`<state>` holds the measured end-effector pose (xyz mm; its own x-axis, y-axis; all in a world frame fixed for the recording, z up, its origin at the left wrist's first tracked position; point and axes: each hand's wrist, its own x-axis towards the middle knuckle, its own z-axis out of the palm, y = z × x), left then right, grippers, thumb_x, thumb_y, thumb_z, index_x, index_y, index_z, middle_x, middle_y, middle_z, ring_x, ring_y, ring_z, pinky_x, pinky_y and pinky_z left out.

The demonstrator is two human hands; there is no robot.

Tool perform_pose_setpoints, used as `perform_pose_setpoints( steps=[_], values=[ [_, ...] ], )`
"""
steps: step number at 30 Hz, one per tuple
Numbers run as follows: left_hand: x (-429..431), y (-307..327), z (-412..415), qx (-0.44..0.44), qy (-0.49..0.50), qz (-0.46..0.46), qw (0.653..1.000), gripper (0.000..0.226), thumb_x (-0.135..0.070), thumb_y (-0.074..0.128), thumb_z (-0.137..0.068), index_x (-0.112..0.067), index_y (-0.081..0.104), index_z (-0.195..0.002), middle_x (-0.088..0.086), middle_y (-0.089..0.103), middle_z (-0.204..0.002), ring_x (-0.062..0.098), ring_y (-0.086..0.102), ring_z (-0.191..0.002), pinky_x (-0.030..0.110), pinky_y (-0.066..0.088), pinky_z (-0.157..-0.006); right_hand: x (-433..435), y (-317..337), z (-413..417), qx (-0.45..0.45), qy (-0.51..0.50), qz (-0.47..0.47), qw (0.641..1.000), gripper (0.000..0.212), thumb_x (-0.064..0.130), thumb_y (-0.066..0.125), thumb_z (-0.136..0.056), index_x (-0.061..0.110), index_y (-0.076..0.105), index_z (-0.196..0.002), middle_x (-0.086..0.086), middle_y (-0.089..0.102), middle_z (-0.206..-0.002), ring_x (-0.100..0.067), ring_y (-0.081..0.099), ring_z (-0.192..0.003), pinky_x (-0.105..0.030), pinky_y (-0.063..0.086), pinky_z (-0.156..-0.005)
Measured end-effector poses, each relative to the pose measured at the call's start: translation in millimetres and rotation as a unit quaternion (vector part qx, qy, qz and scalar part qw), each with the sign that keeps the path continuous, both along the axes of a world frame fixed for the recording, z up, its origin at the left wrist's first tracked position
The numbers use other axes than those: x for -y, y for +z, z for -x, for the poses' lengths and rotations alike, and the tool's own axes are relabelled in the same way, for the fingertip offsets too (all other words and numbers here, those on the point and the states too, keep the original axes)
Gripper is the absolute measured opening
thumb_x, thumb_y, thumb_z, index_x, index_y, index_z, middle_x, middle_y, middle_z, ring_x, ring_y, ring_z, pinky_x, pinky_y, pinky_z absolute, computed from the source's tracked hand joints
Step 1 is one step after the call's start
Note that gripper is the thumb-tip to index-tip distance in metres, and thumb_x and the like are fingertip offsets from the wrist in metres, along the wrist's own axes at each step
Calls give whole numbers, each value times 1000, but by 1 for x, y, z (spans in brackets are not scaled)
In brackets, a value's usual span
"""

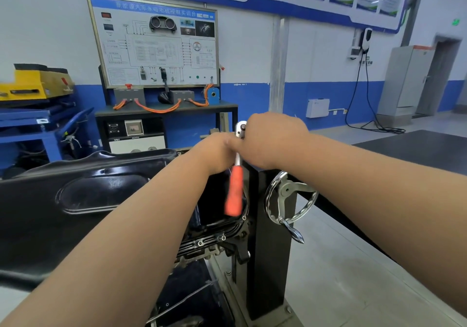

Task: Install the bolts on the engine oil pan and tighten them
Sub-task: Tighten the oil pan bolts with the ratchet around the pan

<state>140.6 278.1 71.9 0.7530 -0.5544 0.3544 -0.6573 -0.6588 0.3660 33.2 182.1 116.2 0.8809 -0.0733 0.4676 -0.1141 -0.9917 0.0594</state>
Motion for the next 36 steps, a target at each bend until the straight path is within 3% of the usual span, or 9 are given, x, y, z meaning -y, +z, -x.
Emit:
perform_pose_setpoints(
  steps=[4, 7, 9, 14, 19, 23, 30, 34, 36],
  values=[
    [3, -3, 5, 51, 11, -14, 999, 30, -20, 38, -100, -27, 37, -71, -5, 47, -66, 13, 46, -61, 23, 31, -51, 8, 20, 9, -2, 41, 155, 987, 10, 19, 49, -93, 19, 58, -94, 3, 47, -76, -15, 45, -66, -29, 36, -57],
    [5, -4, 3, 60, 2, -31, 998, 28, -20, 37, -100, -28, 34, -73, -3, 47, -65, 12, 43, -58, 24, 32, -50, 9, 20, 6, 10, 66, 292, 954, 18, 14, 48, -92, 19, 56, -107, -2, 50, -89, -25, 49, -91, -41, 37, -80],
    [1, -2, 3, 62, -4, -32, 998, 28, -20, 38, -98, -26, 36, -70, -2, 47, -63, 15, 43, -57, 27, 31, -50, 6, 15, 3, 25, 51, 271, 961, 10, 24, 49, -94, 18, 57, -94, 2, 42, -72, -21, 48, -71, -31, 32, -64],
    [-3, 2, 7, 65, 7, -39, 997, 18, -24, 42, -98, -20, 51, -83, 0, 51, -68, 11, 48, -59, 26, 33, -50, 7, 18, -6, -53, -29, 30, 998, 54, 60, 30, -94, 17, 52, -69, -1, 50, -57, -16, 45, -54, -26, 25, -48],
    [0, 0, 8, 66, -1, -56, 996, 16, -20, 38, -99, -19, 49, -88, 4, 56, -80, 22, 51, -74, 34, 41, -65, 5, 23, 2, -12, 22, 206, 978, 18, 23, 49, -94, 15, 49, -79, 1, 38, -66, -16, 39, -56, -26, 28, -49],
    [2, -2, 2, 68, 20, -58, 996, 15, -25, 35, -101, -20, 41, -89, -2, 49, -73, 14, 46, -64, 28, 35, -58, 1, 24, 3, 3, 72, 301, 951, 13, 6, 48, -89, 15, 53, -96, 0, 46, -79, -24, 49, -81, -40, 36, -75],
    [-1, 1, 3, 25, 24, -34, 999, 27, -7, 40, -93, -15, 37, -67, -1, 44, -70, 18, 45, -69, 28, 37, -62, 0, 12, -8, -47, -7, -6, 999, 51, 57, 34, -94, 13, 50, -74, 0, 43, -68, -15, 37, -56, -27, 21, -48],
    [1, -2, 0, 71, 9, -41, 997, 29, -20, 39, -99, -25, 39, -70, -5, 46, -65, 12, 43, -59, 25, 30, -50, -1, 22, 4, -30, 24, 167, 985, 4, 14, 51, -90, 15, 55, -90, 2, 42, -71, -15, 38, -59, -28, 27, -49],
    [2, -4, -2, 64, 14, -48, 997, 29, -26, 37, -101, -25, 38, -71, -4, 46, -66, 11, 43, -59, 25, 28, -50, 1, 23, 3, -18, 65, 244, 968, 20, 5, 49, -87, 18, 53, -102, 1, 45, -79, -20, 46, -73, -34, 36, -64]
  ],
)
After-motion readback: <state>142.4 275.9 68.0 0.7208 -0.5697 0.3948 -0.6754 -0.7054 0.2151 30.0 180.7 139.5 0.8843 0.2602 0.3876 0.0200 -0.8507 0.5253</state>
